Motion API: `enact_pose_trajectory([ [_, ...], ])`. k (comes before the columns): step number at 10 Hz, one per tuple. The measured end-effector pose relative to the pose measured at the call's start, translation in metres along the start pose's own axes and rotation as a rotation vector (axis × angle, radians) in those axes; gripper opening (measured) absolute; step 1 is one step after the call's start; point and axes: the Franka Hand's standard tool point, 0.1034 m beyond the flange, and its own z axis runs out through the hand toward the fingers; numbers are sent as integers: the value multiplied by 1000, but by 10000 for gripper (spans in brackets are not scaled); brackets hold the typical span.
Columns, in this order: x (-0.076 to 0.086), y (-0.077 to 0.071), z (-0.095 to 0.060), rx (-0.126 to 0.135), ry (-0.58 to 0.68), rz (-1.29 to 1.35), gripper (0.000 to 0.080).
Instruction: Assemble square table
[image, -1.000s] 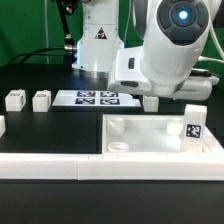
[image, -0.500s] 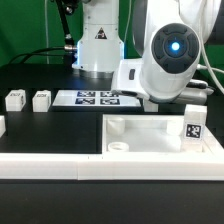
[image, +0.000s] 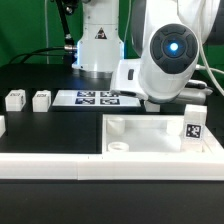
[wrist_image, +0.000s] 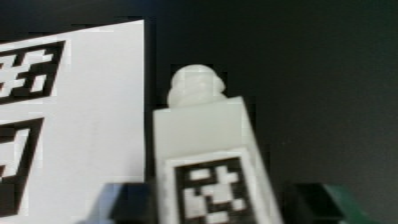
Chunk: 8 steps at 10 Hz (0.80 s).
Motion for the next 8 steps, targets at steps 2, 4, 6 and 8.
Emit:
enact_pose_trajectory([
  [2,0,0,0,1,0,1,287],
  [4,0,1,0,2,0,1,287],
  [6,0,1,0,3,0,2,288],
  [8,-3,6,-6,-3,-18,-22,288],
])
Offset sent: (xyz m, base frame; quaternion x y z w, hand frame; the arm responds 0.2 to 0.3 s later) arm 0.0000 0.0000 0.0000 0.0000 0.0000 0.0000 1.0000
